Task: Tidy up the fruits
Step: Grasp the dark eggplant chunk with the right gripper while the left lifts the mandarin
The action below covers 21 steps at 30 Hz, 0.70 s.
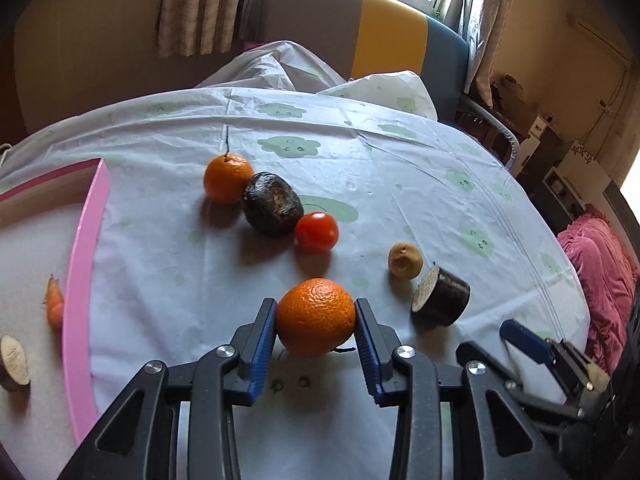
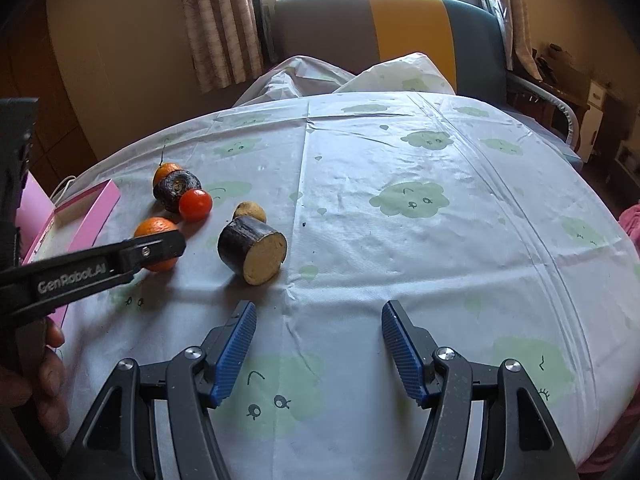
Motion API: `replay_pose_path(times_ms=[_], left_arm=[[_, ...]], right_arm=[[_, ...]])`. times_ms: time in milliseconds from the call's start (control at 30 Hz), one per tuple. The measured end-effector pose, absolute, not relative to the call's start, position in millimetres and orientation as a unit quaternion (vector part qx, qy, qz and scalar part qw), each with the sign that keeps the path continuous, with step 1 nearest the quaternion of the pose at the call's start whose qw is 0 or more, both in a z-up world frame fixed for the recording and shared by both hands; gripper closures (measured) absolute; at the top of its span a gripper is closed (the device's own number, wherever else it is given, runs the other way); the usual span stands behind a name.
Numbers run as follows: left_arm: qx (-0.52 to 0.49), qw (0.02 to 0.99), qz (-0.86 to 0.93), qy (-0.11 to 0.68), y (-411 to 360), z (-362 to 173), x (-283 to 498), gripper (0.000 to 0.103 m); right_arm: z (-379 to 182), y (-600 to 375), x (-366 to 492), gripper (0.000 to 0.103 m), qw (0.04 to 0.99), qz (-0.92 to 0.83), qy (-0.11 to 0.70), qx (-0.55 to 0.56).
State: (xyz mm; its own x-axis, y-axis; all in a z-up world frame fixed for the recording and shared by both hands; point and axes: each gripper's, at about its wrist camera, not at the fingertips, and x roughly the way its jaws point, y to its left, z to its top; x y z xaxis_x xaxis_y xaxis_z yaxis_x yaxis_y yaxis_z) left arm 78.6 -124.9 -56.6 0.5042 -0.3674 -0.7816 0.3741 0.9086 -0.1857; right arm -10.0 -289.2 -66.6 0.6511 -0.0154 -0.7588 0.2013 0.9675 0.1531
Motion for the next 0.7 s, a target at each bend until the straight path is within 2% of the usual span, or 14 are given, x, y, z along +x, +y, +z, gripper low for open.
replay_pose_path(times_ms=[333, 700], left_arm=[[-0.001, 0.877, -0.216, 0.429, -99, -66, 58, 0.064], [-0.005, 0.878, -0.210, 0.430, -100, -68, 58, 0.064]], right_arm=[[-47, -285, 7, 0.037, 0.912, -0.012, 0.392, 0.117], [-62, -269, 49, 0.037, 0.899, 0.010, 0.428, 0.090]])
